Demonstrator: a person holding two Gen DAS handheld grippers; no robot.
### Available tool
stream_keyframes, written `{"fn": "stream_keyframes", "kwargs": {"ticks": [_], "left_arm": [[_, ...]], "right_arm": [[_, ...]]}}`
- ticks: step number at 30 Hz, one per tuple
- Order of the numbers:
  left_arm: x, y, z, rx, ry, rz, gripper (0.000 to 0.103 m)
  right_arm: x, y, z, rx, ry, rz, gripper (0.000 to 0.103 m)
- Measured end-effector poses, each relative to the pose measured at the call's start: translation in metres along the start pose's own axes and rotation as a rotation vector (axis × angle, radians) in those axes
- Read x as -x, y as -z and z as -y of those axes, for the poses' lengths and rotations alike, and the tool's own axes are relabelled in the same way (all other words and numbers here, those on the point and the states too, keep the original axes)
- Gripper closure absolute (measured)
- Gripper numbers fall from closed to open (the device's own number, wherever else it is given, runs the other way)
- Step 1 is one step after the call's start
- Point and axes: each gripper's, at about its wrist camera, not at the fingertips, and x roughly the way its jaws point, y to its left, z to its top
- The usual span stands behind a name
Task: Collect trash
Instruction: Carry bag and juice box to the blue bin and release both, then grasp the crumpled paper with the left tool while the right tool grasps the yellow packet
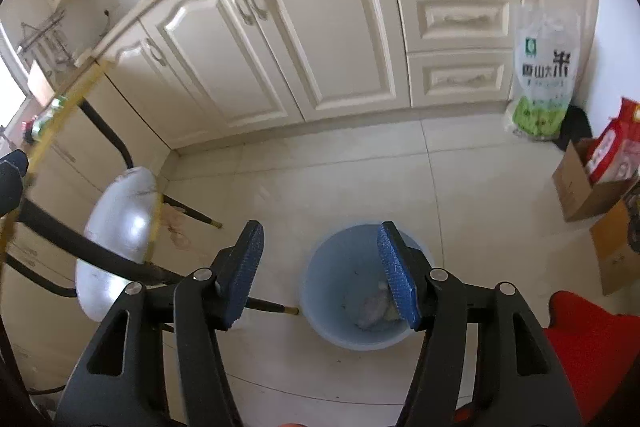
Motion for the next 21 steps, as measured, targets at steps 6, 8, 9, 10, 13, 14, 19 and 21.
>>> {"fn": "stream_keyframes", "kwargs": {"ticks": [6,8,9,10,13,14,19,21], "left_arm": [[0.098,0.025,-0.045,0.052,-0.038,0.136,0.016],[0.131,0.041,-0.064,0.077,-0.067,0.17,0.012],[0.144,0.049,-0.074,0.087,-0.079,0.183,0.012],[0.166,0.062,-0.086,0.101,-0.096,0.201,0.011],[0.21,0.09,-0.119,0.129,-0.146,0.244,0.011],[0.221,0.096,-0.129,0.141,-0.167,0.26,0.009],[0.269,0.131,-0.172,0.189,-0.27,0.344,0.003],[0.276,0.147,-0.185,0.212,-0.311,0.362,0.002]], "right_arm": [[0.087,-0.009,-0.066,0.082,-0.065,0.132,0.022],[0.112,-0.011,-0.096,0.127,-0.084,0.168,0.014],[0.12,-0.012,-0.109,0.147,-0.089,0.18,0.006],[0.13,-0.013,-0.123,0.172,-0.093,0.193,0.005],[0.159,-0.014,-0.175,0.249,-0.109,0.248,0.001],[0.167,-0.014,-0.193,0.271,-0.114,0.265,0.0],[0.192,-0.016,-0.273,0.393,-0.154,0.334,0.0],[0.191,-0.017,-0.297,0.429,-0.161,0.336,0.0]]}}
